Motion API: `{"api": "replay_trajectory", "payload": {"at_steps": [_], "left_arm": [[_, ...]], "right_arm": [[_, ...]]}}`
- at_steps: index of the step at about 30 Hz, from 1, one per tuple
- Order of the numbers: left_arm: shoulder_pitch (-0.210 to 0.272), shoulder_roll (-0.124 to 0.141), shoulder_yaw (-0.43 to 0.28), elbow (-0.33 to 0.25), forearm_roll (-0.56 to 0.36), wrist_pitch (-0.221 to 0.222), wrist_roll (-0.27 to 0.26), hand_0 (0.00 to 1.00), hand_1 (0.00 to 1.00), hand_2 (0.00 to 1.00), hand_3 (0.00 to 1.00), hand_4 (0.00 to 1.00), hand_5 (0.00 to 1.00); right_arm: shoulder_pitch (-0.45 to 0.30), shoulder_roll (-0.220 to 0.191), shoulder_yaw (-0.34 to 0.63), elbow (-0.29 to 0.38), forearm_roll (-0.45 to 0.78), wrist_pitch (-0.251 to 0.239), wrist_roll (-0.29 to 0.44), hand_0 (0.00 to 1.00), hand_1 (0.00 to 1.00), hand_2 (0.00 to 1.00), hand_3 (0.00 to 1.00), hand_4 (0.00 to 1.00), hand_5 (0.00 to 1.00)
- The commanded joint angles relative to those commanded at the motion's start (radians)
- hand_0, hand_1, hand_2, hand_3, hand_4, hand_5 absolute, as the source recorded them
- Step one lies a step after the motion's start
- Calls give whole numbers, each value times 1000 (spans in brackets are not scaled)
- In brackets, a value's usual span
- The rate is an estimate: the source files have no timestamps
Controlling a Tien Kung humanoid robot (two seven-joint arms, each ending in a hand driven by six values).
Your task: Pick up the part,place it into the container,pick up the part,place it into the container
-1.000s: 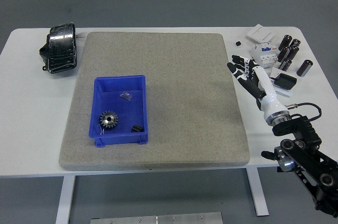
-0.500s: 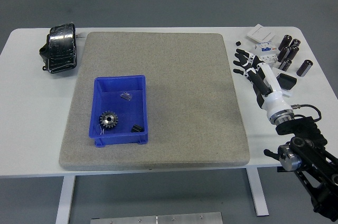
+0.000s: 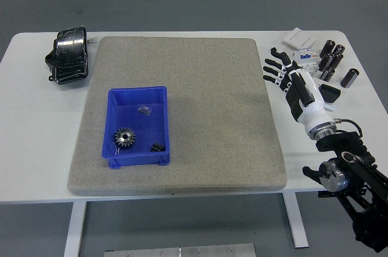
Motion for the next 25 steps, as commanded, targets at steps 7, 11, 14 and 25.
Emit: {"api": "replay_trajectory", "payload": {"at_steps": [7, 11, 14, 25], "left_arm": [[-7, -1, 2, -2, 44, -2, 5, 692, 682, 672, 644, 736, 255], [-11, -3, 15, -1, 21, -1, 0, 692, 683, 672, 644, 735, 253], [-11, -2, 21, 1, -2, 1, -4, 692, 682, 672, 644, 735, 253], [-10, 0, 26, 3, -41, 3, -6, 691, 682, 672, 644, 734, 253]], "right_arm": [[-1, -4, -1, 0, -4, -2, -13, 748, 758, 745, 778, 967, 759], [-2, -5, 0, -1, -8, 0, -18, 737, 751, 741, 765, 847, 645], [-3, -6, 0, 2, -13, -1, -24, 734, 747, 740, 753, 848, 649], [-4, -12, 14, 14, -42, 2, -46, 720, 734, 737, 736, 844, 648]]}}
